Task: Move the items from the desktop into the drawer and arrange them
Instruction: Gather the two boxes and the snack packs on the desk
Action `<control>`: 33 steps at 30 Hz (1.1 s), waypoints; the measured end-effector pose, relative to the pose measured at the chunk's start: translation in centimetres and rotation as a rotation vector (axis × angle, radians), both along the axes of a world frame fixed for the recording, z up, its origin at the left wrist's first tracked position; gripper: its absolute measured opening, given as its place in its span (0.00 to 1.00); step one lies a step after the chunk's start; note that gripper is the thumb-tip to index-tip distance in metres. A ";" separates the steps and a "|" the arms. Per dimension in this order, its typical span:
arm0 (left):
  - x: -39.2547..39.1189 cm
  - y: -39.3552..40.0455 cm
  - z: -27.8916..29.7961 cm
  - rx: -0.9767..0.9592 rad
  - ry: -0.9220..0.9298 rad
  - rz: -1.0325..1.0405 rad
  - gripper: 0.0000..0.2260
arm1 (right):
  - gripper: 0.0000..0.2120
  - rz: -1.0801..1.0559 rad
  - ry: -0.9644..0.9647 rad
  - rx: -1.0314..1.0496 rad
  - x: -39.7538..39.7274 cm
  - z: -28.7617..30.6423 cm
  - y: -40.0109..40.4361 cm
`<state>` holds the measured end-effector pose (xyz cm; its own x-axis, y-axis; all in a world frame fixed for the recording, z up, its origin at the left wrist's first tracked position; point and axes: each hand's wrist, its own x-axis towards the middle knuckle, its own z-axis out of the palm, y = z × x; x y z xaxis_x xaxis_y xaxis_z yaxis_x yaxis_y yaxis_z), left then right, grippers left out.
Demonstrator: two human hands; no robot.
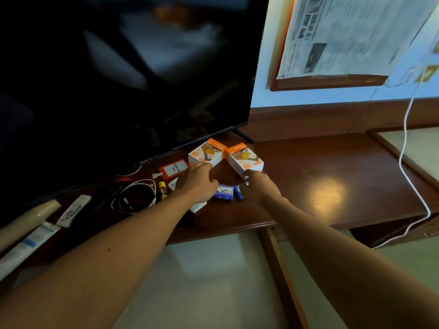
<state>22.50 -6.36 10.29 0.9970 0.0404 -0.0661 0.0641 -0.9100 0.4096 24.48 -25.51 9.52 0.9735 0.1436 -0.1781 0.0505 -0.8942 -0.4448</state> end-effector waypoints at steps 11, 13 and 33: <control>14.0 -1.9 -4.1 0.349 0.001 0.066 0.27 | 0.40 0.061 -0.129 -0.277 12.6 -5.2 0.0; 15.3 -1.9 -4.9 0.410 0.053 0.066 0.29 | 0.36 0.098 -0.161 -0.341 13.5 -5.8 -0.3; 13.8 -1.8 -6.0 0.264 -0.148 0.253 0.19 | 0.30 -0.054 -0.214 -0.233 16.4 -6.1 -1.9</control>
